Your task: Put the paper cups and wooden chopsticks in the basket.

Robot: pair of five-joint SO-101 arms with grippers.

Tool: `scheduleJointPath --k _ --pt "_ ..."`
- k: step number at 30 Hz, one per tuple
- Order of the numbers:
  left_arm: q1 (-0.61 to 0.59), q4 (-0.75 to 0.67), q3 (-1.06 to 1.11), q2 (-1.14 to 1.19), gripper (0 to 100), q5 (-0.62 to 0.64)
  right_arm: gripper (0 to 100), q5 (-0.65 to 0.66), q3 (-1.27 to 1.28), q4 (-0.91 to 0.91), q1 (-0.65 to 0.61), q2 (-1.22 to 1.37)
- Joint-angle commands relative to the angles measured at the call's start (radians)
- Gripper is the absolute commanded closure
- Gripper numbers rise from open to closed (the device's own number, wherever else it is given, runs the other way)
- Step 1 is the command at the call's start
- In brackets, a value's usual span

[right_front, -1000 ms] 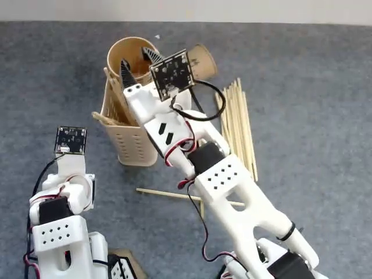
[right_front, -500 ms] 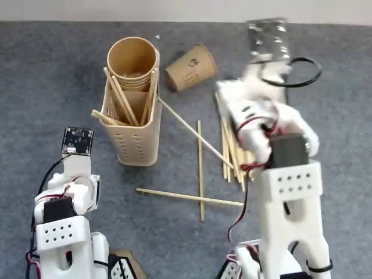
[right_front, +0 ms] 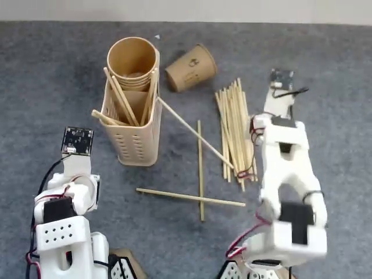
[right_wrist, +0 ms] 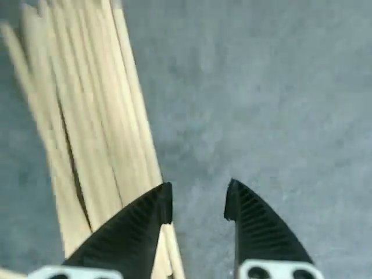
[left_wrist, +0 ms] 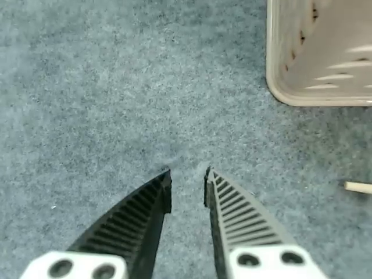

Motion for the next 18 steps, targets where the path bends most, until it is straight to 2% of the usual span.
scheduleJointPath --k 1,9,13,18 --pt "0.013 -0.012 -0.007 -0.01 87 0.008 83.9 0.012 -0.068 -0.018 0.013 0.061" --pt "0.016 -0.014 -0.007 -0.01 87 0.008 83.9 0.011 -0.067 -0.016 0.01 -0.062" --pt "0.016 -0.015 -0.007 -0.01 87 0.008 83.9 0.011 -0.033 -0.016 -0.044 -0.105" --pt "0.016 -0.012 -0.007 -0.01 87 0.008 83.9 0.012 0.013 -0.021 -0.101 -0.039"
